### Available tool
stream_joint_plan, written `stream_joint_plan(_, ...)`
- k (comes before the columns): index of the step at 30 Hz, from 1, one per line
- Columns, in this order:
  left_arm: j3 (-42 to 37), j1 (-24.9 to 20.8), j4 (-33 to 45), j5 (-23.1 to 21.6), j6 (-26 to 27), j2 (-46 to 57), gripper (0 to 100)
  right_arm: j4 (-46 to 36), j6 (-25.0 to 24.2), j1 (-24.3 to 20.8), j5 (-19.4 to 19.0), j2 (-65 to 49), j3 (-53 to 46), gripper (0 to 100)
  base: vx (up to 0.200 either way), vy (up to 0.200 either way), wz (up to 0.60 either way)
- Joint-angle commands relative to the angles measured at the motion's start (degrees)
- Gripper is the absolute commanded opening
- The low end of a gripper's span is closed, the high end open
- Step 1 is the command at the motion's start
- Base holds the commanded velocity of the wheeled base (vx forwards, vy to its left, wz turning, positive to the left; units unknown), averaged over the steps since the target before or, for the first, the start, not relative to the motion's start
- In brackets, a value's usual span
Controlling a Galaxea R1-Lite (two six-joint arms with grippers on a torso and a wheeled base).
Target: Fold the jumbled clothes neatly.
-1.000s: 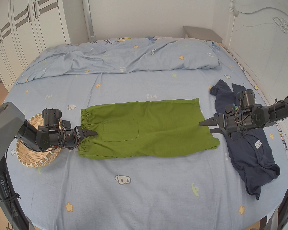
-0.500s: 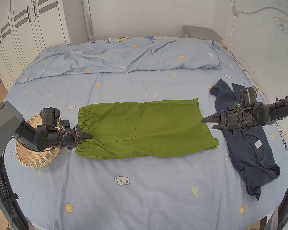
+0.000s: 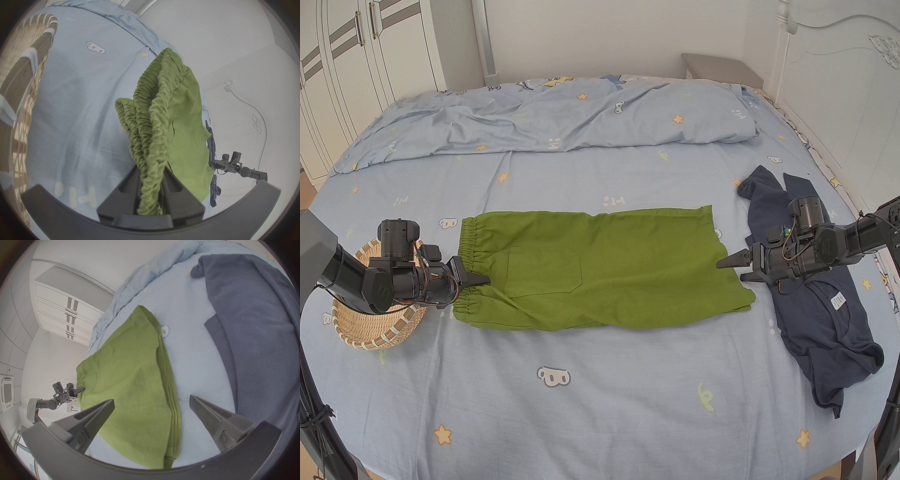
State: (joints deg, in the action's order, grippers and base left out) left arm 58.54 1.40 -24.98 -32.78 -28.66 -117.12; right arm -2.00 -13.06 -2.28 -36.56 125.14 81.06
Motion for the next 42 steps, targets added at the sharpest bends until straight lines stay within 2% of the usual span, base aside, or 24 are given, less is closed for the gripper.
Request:
stream_joint_plan(1,0.00,0.00,-0.07,0.00,-0.08,0.31,0,-0.29,0.05,-0.44,-0.09,2.83,0.33,100,0.000,0.000,0.00)
stream_joint_plan(7,0.00,-0.17,-0.07,0.00,-0.08,0.22,0,-1.60,-0.22,-1.85,-1.32,4.06,1.03,100,0.000,0.000,0.00)
stream_joint_plan(12,-0.09,-0.17,-0.07,-0.09,-0.08,0.40,0,-1.60,-0.74,-1.85,-6.77,3.54,0.68,100,0.000,0.000,0.00)
stream_joint_plan(20,-0.09,-0.17,-0.07,-0.09,-0.08,0.31,0,-1.60,-0.83,-1.41,-7.65,3.89,0.95,100,0.000,0.000,0.00)
stream_joint_plan(21,-0.09,-0.17,-0.07,0.00,-0.08,0.31,0,-1.60,-0.83,-1.41,-7.74,3.89,0.95,0,0.000,0.000,0.00)
stream_joint_plan(39,-0.09,0.09,0.19,0.00,-0.08,0.31,0,-1.69,-0.92,0.26,-7.74,3.27,1.65,0,0.000,0.000,0.00)
stream_joint_plan(42,0.52,0.18,3.53,0.00,0.01,0.84,0,-2.57,-0.92,0.26,-7.39,0.81,0.60,0,0.000,0.000,0.00)
